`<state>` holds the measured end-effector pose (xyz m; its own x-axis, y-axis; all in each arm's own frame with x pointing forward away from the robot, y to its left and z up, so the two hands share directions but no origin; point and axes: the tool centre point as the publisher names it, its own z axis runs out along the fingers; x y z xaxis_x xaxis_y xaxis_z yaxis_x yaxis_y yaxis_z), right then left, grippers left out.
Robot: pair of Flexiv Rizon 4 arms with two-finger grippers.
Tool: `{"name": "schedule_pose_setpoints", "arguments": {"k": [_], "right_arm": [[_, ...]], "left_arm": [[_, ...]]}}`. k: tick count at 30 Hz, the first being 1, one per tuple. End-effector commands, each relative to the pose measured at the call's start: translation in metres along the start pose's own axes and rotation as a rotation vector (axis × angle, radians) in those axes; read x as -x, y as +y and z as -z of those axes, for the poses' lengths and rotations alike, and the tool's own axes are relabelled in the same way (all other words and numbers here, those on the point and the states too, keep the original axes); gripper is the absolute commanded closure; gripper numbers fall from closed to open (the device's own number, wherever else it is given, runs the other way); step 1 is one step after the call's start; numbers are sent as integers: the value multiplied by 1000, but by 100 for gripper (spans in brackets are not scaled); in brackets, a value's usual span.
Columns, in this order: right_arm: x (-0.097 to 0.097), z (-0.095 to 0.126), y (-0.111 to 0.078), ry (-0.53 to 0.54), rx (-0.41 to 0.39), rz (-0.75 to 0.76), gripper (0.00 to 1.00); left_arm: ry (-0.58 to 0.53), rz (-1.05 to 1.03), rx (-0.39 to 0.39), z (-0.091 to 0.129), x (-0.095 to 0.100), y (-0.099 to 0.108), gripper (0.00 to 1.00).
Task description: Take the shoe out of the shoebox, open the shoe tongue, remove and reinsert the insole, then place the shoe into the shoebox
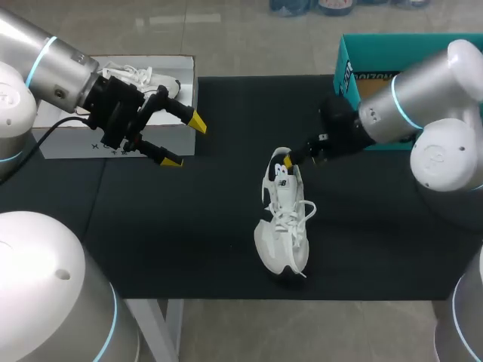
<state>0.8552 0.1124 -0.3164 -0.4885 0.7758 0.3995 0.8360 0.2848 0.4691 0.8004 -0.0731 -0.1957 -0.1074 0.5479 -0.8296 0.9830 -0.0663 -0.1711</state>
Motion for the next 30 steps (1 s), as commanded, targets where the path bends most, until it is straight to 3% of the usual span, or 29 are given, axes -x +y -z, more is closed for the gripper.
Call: {"name": "schedule_pose_setpoints", "arguments": {"k": [1, 10, 17, 19, 21, 30], "right_arm": [[-18, 20, -4, -352, -33, -9, 0], [-50, 17, 5, -536, -176, 63, 0], [-54, 8, 3, -508, -171, 41, 0], [-52, 5, 2, -490, -166, 21, 54], [-51, 3, 0, -476, -160, 9, 100], [-46, -10, -3, -438, -162, -37, 100]], "left_arm": [[3, 0, 1, 0, 0, 0, 0], [3, 0, 1, 0, 0, 0, 0], [3, 0, 1, 0, 0, 0, 0], [3, 0, 1, 0, 0, 0, 0], [3, 0, 1, 0, 0, 0, 0], [3, 0, 1, 0, 0, 0, 0]]}}
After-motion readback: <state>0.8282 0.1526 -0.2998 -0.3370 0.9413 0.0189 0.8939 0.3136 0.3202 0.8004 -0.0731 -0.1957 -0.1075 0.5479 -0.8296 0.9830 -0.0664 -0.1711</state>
